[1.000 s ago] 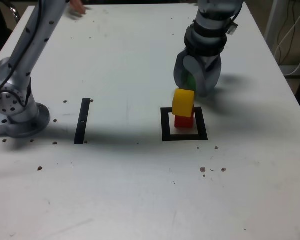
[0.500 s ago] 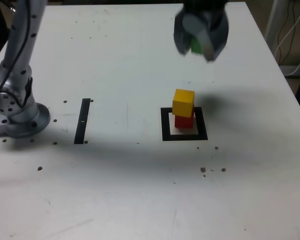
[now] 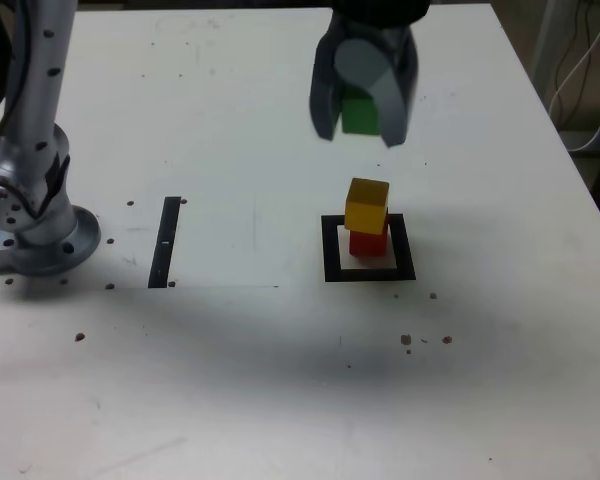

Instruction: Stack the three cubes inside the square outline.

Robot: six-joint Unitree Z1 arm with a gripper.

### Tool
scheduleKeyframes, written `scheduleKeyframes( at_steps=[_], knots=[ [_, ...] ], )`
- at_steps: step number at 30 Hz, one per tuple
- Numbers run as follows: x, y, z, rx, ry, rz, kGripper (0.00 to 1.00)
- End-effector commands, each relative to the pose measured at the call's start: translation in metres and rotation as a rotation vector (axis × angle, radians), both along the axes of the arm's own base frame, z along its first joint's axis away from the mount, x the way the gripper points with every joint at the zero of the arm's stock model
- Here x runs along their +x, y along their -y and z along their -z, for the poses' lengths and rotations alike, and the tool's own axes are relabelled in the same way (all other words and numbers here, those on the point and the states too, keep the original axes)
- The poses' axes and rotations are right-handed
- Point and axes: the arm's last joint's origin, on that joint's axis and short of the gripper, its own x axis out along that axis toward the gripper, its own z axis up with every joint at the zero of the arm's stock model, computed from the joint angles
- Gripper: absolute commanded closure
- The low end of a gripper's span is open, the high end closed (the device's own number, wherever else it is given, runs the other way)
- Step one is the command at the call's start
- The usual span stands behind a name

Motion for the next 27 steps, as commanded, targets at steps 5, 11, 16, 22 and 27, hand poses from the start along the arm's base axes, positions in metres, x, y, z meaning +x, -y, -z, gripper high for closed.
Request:
scheduleKeyframes(
  at_steps=[5,11,16,22,27],
  knots=[
    [0.000,0.010,0.009,0.011,-0.026,-0.060,0.96],
    [0.008,0.011,0.017,0.008,-0.035,-0.062,0.96],
    [0.010,0.012,0.025,0.009,-0.052,-0.062,0.96],
    [0.005,0.023,0.027,0.032,-0.059,-0.049,0.96],
    [0.003,0.033,0.028,0.028,-0.058,-0.044,0.96]
  ],
)
